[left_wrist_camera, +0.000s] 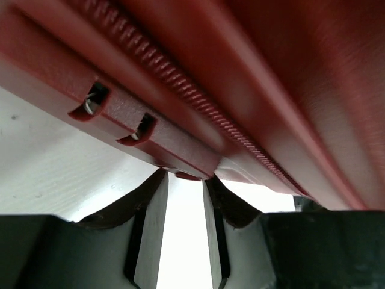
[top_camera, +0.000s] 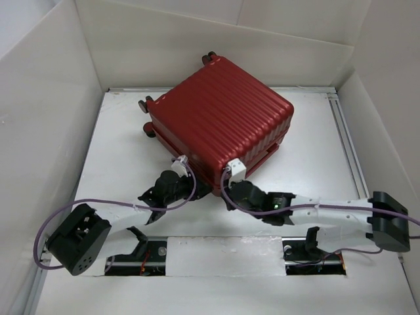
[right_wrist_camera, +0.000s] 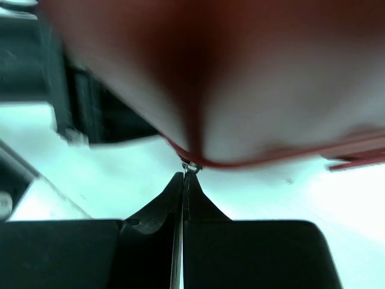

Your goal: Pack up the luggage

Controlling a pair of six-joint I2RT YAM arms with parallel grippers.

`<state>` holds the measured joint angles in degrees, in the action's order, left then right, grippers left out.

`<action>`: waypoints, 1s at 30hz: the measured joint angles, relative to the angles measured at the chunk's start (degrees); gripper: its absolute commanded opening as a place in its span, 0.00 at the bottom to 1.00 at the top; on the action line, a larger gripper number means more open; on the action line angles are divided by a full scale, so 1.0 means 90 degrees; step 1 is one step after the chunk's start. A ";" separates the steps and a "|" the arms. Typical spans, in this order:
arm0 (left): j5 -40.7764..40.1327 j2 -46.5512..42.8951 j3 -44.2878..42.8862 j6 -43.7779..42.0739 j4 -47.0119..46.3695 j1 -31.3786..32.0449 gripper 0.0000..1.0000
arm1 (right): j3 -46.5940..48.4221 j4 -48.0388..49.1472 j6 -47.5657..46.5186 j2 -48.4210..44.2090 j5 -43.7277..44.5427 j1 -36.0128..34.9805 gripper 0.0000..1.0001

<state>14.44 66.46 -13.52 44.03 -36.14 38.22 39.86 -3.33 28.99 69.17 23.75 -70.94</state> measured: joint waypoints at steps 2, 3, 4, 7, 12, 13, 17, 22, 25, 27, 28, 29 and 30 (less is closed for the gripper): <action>-0.0061 0.0085 0.0000 0.0049 -0.0007 0.0041 0.25 | 0.0384 -0.0027 0.0197 0.0508 0.0418 -0.0274 0.00; -0.0066 0.0114 0.0000 0.0070 -0.0005 0.0051 0.25 | 0.0600 -0.0058 0.0306 0.0806 0.0687 -0.0393 0.00; -0.0073 0.0114 0.0000 0.0092 -0.0005 0.0051 0.25 | 0.0843 -0.0109 0.0469 0.1103 0.0947 -0.0483 0.00; -0.0075 0.0114 0.0002 0.0143 -0.0002 0.0051 0.25 | 0.1401 -0.0172 0.1030 0.1841 0.1797 -0.0721 0.00; -0.0284 -0.0223 0.0209 0.0192 0.0046 0.0075 0.25 | 0.1756 -0.0197 0.1661 0.2387 0.2919 -0.1090 0.00; -0.0376 -0.0393 0.0228 0.0187 0.0158 0.0075 0.25 | 0.1766 -0.0177 0.1744 0.2414 0.3041 -0.1144 0.04; -0.0877 -0.1423 0.0287 0.0136 0.0726 -0.0039 0.33 | 0.1756 -0.0104 0.2096 0.2322 0.3121 -0.1302 0.55; -0.1423 -0.2599 0.0151 -0.0015 0.1428 -0.0342 0.42 | 0.2025 -0.0083 0.2271 0.1960 0.2208 -0.1809 0.88; -0.1569 -0.3038 -0.0121 -0.0109 0.1787 -0.0359 0.39 | 0.2212 -0.0559 0.2470 0.1656 0.1914 -0.1987 0.88; -0.1613 -0.3368 -0.0236 -0.0177 0.1974 -0.0359 0.38 | 0.2220 -0.1069 0.2713 0.1362 0.1902 -0.2047 0.88; -0.1605 -0.3529 -0.0255 -0.0219 0.2028 -0.0359 0.38 | 0.2210 -0.1358 0.2844 0.1173 0.1906 -0.2055 0.88; -0.1557 -0.3653 -0.0255 -0.0272 0.2074 -0.0357 0.37 | 0.2186 -0.1659 0.2999 0.0954 0.1936 -0.2067 0.88; -0.1486 -0.3745 -0.0253 -0.0330 0.2123 -0.0355 0.37 | 0.2159 -0.1931 0.3126 0.0733 0.2006 -0.2079 0.81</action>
<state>1.06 32.75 -15.79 41.06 -17.04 35.03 59.29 -20.71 57.12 75.77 41.80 -89.65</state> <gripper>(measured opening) 0.374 0.876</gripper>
